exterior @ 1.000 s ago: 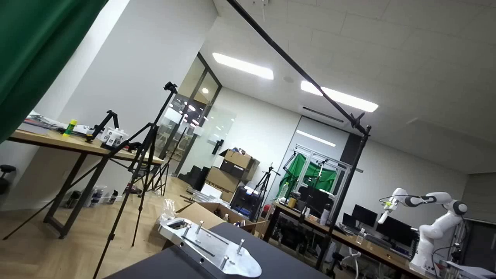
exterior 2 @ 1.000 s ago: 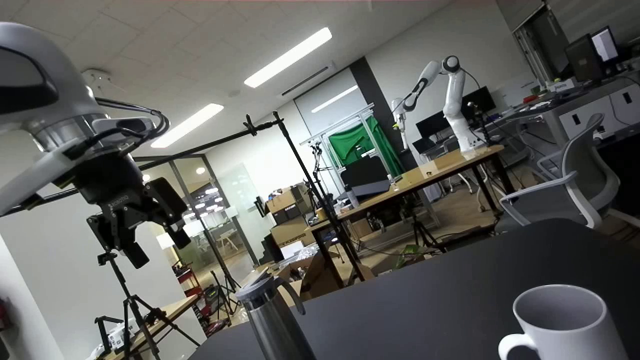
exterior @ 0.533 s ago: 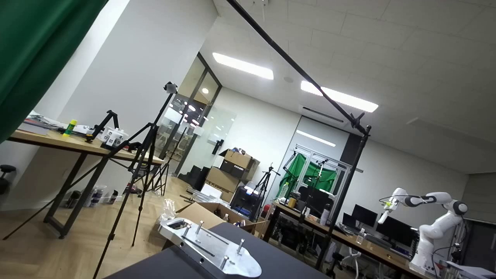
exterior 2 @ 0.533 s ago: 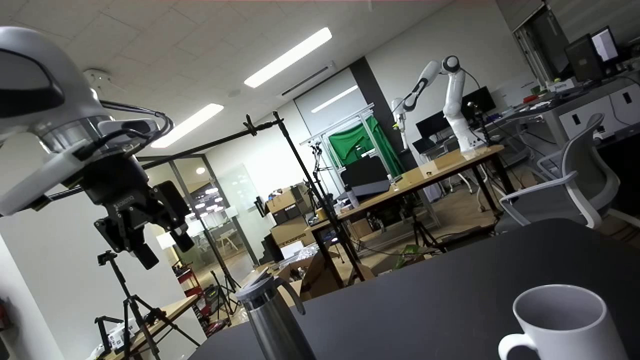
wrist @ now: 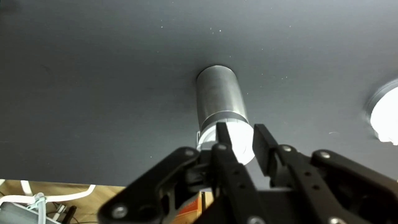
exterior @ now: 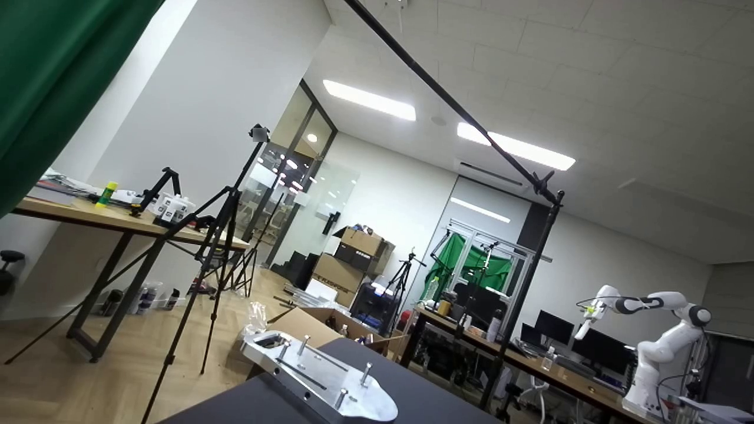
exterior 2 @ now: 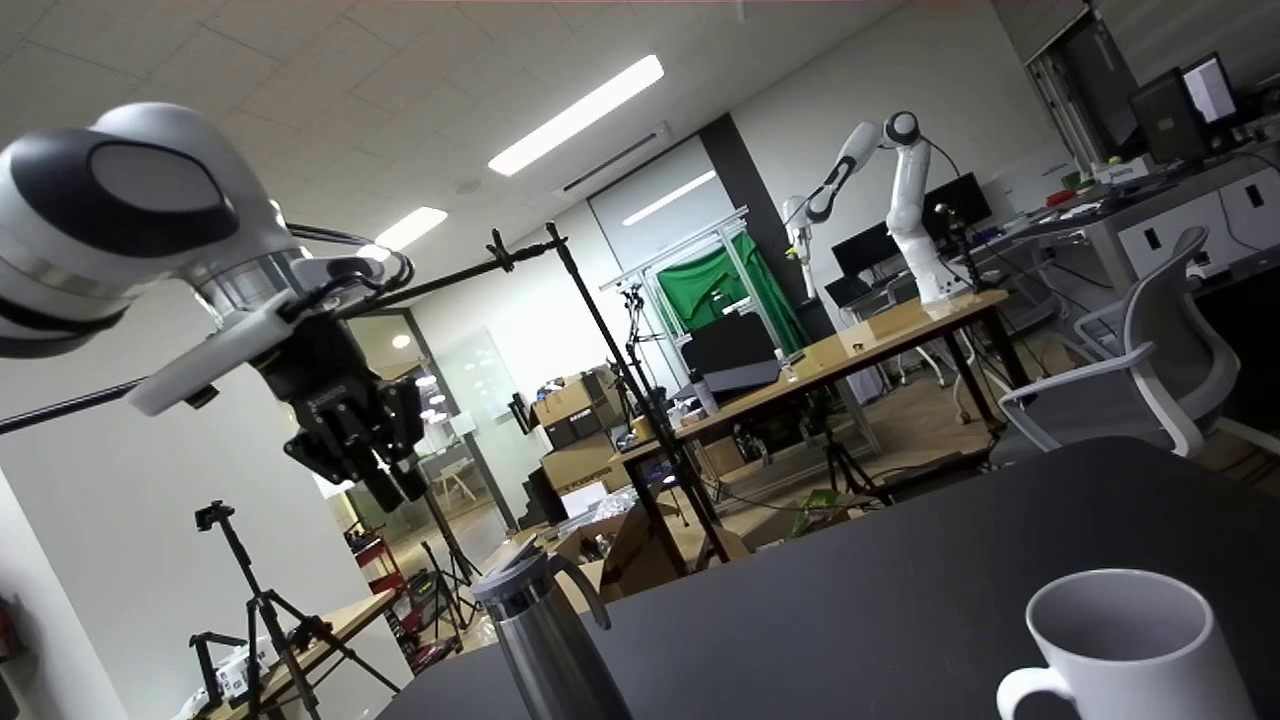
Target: Press the top of the bottle to close
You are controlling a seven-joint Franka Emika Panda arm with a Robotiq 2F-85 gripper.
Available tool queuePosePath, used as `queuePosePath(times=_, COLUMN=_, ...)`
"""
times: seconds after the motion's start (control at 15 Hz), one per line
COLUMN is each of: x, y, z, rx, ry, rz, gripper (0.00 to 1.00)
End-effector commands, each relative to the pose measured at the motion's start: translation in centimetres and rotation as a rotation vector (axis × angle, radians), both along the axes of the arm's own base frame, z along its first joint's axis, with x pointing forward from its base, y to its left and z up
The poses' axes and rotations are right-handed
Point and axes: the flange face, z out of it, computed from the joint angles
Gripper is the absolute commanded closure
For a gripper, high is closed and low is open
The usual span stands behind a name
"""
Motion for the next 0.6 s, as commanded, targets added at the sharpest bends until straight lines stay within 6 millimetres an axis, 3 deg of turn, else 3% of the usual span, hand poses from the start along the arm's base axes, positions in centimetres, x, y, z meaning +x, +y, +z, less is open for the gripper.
queuePosePath(times=0.0, x=5.7, y=0.2, z=-1.1, rx=-0.008, ry=0.056, rz=0.034, gripper=0.99)
queuePosePath(times=0.33, x=11.9, y=1.0, z=-2.7, rx=-0.037, ry=0.125, rz=0.069, gripper=1.0)
queuePosePath(times=0.53, x=14.5, y=1.3, z=-3.6, rx=-0.058, ry=0.155, rz=0.08, gripper=1.0)
